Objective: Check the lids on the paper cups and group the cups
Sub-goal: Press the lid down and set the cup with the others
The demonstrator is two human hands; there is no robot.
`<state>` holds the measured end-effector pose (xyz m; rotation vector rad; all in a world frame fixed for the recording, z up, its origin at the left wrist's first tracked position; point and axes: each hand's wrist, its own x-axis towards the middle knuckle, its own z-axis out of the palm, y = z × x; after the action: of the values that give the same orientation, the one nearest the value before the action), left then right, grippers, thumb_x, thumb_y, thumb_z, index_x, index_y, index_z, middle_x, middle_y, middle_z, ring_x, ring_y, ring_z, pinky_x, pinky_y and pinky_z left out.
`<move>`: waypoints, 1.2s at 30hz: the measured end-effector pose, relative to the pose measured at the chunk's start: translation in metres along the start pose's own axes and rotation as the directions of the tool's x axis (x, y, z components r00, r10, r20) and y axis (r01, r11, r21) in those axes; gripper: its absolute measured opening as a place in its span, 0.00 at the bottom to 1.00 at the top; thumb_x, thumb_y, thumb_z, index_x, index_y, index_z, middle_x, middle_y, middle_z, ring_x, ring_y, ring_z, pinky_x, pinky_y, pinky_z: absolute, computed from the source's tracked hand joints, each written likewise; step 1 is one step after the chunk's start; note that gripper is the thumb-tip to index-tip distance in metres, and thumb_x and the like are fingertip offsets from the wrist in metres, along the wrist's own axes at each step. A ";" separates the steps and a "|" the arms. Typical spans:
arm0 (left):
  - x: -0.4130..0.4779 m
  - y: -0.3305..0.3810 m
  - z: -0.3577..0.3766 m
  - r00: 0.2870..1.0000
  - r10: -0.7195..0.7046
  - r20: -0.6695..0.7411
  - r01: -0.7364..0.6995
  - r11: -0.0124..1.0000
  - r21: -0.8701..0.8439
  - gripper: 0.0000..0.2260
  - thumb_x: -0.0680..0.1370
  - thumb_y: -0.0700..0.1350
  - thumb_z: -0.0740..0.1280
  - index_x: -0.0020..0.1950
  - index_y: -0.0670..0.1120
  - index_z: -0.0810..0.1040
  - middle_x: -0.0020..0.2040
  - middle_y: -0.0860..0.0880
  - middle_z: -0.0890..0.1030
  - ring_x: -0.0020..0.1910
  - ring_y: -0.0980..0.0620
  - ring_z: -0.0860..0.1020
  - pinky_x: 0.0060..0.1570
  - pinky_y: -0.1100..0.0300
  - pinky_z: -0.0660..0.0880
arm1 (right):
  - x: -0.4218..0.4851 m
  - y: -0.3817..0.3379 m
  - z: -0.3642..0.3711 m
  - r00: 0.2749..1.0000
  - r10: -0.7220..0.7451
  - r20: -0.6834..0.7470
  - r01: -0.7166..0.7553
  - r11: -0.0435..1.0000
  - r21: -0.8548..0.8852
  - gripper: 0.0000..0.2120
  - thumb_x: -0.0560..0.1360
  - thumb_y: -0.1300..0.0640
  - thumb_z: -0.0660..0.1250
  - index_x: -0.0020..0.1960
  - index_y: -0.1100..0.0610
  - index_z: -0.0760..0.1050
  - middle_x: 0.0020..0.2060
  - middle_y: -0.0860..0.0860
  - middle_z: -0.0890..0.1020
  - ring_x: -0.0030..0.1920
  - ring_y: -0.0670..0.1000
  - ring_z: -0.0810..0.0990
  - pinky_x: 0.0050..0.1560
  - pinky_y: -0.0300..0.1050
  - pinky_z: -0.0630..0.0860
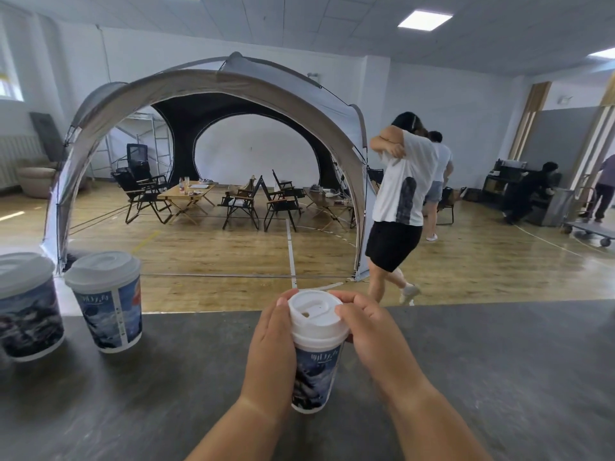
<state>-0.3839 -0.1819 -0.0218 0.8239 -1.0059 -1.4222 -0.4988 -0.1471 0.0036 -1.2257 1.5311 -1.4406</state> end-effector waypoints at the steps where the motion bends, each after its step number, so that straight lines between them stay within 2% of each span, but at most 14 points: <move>1: -0.002 -0.001 0.000 1.000 0.018 -0.014 -0.017 1.000 0.023 0.13 0.83 0.48 0.56 0.56 0.50 0.81 0.49 0.48 0.84 0.48 0.53 0.83 0.43 0.60 0.80 | 0.001 0.000 0.000 1.000 -0.006 -0.001 0.006 1.000 -0.005 0.13 0.79 0.59 0.60 0.53 0.49 0.81 0.46 0.42 0.85 0.51 0.43 0.82 0.56 0.45 0.78; 4: -0.008 0.000 0.000 0.997 0.073 -0.028 -0.071 0.996 0.062 0.14 0.84 0.47 0.54 0.57 0.50 0.79 0.49 0.51 0.83 0.43 0.61 0.82 0.35 0.71 0.75 | -0.005 0.003 0.002 0.999 -0.048 -0.025 0.047 0.997 -0.064 0.13 0.79 0.48 0.62 0.63 0.47 0.73 0.55 0.38 0.79 0.55 0.37 0.78 0.55 0.37 0.74; 7: -0.013 0.004 0.002 0.998 0.060 -0.015 -0.059 0.997 0.046 0.13 0.83 0.47 0.54 0.57 0.49 0.78 0.49 0.49 0.83 0.42 0.59 0.82 0.33 0.70 0.75 | -0.015 0.006 0.008 0.995 -0.070 -0.070 0.063 0.993 -0.099 0.16 0.75 0.42 0.66 0.59 0.46 0.69 0.54 0.39 0.78 0.51 0.36 0.78 0.48 0.34 0.73; 11: -0.007 0.013 0.000 1.000 0.018 0.007 -0.018 0.999 0.037 0.13 0.83 0.48 0.56 0.56 0.46 0.79 0.46 0.48 0.85 0.40 0.57 0.83 0.34 0.65 0.77 | -0.013 0.004 0.005 0.997 -0.047 -0.059 0.041 0.994 -0.097 0.09 0.76 0.50 0.67 0.56 0.46 0.74 0.48 0.41 0.83 0.49 0.38 0.81 0.52 0.40 0.77; 14: 0.000 0.016 -0.004 0.999 -0.053 0.013 0.053 0.998 0.015 0.10 0.81 0.42 0.59 0.54 0.44 0.80 0.41 0.50 0.85 0.36 0.57 0.83 0.31 0.65 0.77 | -0.006 0.000 0.000 0.999 -0.043 -0.018 0.042 0.997 -0.062 0.08 0.77 0.57 0.63 0.51 0.47 0.78 0.43 0.37 0.84 0.45 0.36 0.80 0.45 0.32 0.74; 16: 0.002 0.017 -0.003 0.997 -0.075 0.018 0.075 0.997 0.017 0.11 0.80 0.41 0.59 0.54 0.43 0.81 0.46 0.46 0.85 0.41 0.54 0.83 0.36 0.62 0.77 | -0.003 -0.004 -0.002 0.999 -0.042 0.015 0.043 0.997 -0.065 0.11 0.79 0.60 0.61 0.50 0.47 0.79 0.42 0.34 0.83 0.43 0.33 0.79 0.43 0.30 0.73; 19: 0.002 0.018 -0.002 0.996 -0.087 0.019 0.087 0.996 0.001 0.11 0.80 0.41 0.60 0.55 0.43 0.81 0.50 0.44 0.85 0.45 0.51 0.83 0.42 0.58 0.76 | 0.000 -0.006 -0.003 0.998 -0.009 0.069 0.013 0.998 -0.063 0.13 0.80 0.60 0.59 0.55 0.48 0.80 0.49 0.37 0.84 0.52 0.36 0.79 0.53 0.34 0.74; 22: 0.001 0.017 -0.002 0.997 -0.076 0.035 0.075 0.997 0.009 0.12 0.80 0.41 0.59 0.53 0.43 0.83 0.49 0.46 0.85 0.44 0.53 0.84 0.39 0.62 0.78 | 0.000 -0.004 -0.002 0.999 -0.007 0.051 0.010 0.999 -0.053 0.14 0.81 0.55 0.59 0.62 0.46 0.77 0.56 0.40 0.82 0.57 0.38 0.78 0.59 0.39 0.73; 24: -0.002 0.016 -0.001 0.999 -0.045 0.018 0.045 0.999 0.024 0.13 0.80 0.41 0.58 0.53 0.44 0.83 0.47 0.48 0.86 0.44 0.55 0.84 0.39 0.62 0.78 | -0.005 0.000 -0.001 0.999 -0.038 -0.001 0.038 0.997 -0.063 0.13 0.80 0.48 0.61 0.64 0.45 0.72 0.55 0.39 0.79 0.55 0.36 0.77 0.56 0.37 0.73; 27: -0.006 0.014 -0.001 1.000 -0.004 -0.017 0.004 0.999 0.049 0.13 0.80 0.41 0.58 0.52 0.47 0.82 0.46 0.51 0.85 0.45 0.52 0.83 0.45 0.55 0.79 | -0.015 0.005 0.004 0.996 -0.065 -0.064 0.062 0.997 -0.042 0.16 0.73 0.40 0.64 0.57 0.46 0.70 0.50 0.40 0.80 0.46 0.33 0.79 0.43 0.31 0.73; 29: -0.007 0.013 -0.001 0.999 -0.025 -0.029 0.026 0.999 0.040 0.11 0.80 0.40 0.58 0.52 0.47 0.81 0.46 0.48 0.85 0.44 0.51 0.84 0.42 0.56 0.79 | -0.018 0.007 0.007 0.995 -0.074 -0.068 0.071 0.996 -0.049 0.12 0.74 0.43 0.66 0.54 0.47 0.72 0.47 0.42 0.83 0.44 0.34 0.80 0.41 0.31 0.74; 31: -0.004 0.016 -0.003 0.998 -0.051 -0.028 0.051 0.999 0.005 0.09 0.80 0.40 0.60 0.54 0.47 0.79 0.47 0.46 0.84 0.40 0.55 0.83 0.37 0.61 0.79 | -0.014 0.006 0.005 0.995 -0.067 -0.070 0.064 0.997 -0.045 0.07 0.76 0.48 0.65 0.54 0.47 0.75 0.46 0.43 0.84 0.45 0.37 0.81 0.43 0.34 0.73; 33: 0.001 0.020 -0.005 0.997 -0.069 -0.015 0.069 0.998 -0.013 0.08 0.80 0.39 0.61 0.55 0.45 0.79 0.45 0.46 0.83 0.35 0.59 0.82 0.32 0.67 0.77 | -0.009 0.004 0.001 0.998 -0.034 -0.055 0.032 0.999 -0.031 0.07 0.77 0.52 0.63 0.53 0.47 0.79 0.45 0.40 0.85 0.45 0.38 0.81 0.44 0.37 0.73; 36: 0.004 0.020 -0.007 0.992 -0.122 0.041 0.121 0.992 0.027 0.08 0.80 0.41 0.61 0.55 0.44 0.79 0.43 0.46 0.84 0.33 0.59 0.82 0.30 0.67 0.76 | -0.004 0.001 -0.002 1.000 0.001 -0.018 -0.001 1.000 -0.030 0.10 0.79 0.56 0.61 0.52 0.47 0.80 0.42 0.37 0.84 0.43 0.36 0.80 0.43 0.38 0.71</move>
<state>-0.3705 -0.1867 -0.0061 0.8884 -1.0212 -1.5390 -0.4995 -0.1425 0.0022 -1.2327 1.5705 -1.4360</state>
